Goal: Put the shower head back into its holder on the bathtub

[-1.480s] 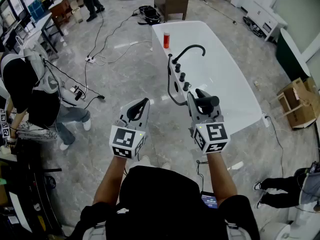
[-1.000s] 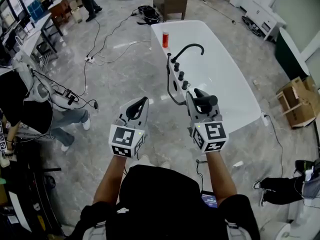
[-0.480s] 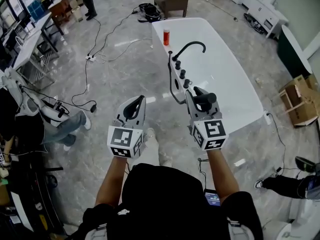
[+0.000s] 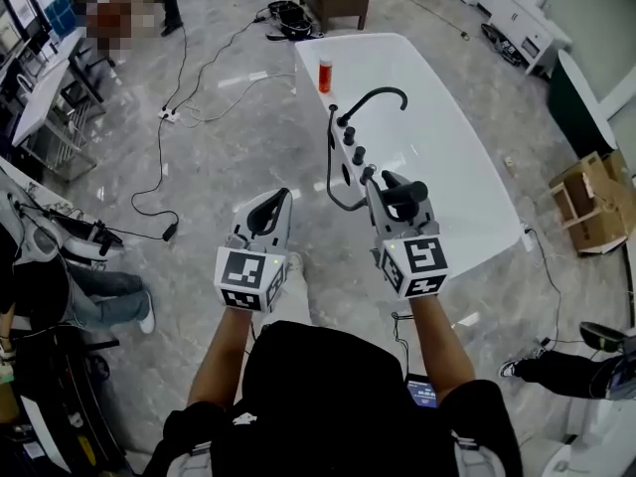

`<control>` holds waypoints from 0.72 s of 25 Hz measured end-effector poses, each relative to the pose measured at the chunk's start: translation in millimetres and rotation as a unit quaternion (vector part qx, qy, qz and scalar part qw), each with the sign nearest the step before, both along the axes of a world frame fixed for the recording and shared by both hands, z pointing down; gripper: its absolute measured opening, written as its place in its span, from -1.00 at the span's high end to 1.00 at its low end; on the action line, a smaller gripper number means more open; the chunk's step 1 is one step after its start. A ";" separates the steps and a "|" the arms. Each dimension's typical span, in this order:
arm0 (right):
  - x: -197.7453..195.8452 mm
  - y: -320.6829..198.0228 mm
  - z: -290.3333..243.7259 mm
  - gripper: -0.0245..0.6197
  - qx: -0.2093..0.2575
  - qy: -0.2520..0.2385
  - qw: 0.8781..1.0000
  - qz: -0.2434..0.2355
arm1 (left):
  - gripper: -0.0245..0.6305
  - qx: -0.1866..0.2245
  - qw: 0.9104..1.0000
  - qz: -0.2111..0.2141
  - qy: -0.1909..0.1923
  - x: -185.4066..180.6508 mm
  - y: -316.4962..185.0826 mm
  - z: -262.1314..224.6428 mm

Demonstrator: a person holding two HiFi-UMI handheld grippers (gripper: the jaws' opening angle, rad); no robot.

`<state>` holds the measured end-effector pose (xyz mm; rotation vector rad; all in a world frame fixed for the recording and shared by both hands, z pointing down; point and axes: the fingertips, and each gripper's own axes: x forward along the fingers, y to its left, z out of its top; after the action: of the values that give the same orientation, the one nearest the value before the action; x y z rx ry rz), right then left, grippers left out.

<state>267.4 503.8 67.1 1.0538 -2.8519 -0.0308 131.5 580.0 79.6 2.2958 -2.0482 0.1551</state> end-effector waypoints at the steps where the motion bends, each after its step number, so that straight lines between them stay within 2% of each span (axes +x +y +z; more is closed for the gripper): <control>1: -6.0 -7.6 0.0 0.57 -0.001 0.001 1.000 0.000 | 0.88 0.000 1.000 0.000 0.001 -6.1 -8.3 -0.1; 18: -109.4 -156.8 -3.2 0.57 -0.017 0.012 1.000 0.024 | 0.88 -0.023 0.999 0.031 0.017 -107.8 -165.8 6.1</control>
<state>158.0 347.0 64.0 1.1074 -2.7956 0.0079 23.7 414.2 85.7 2.3197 -1.9373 0.1633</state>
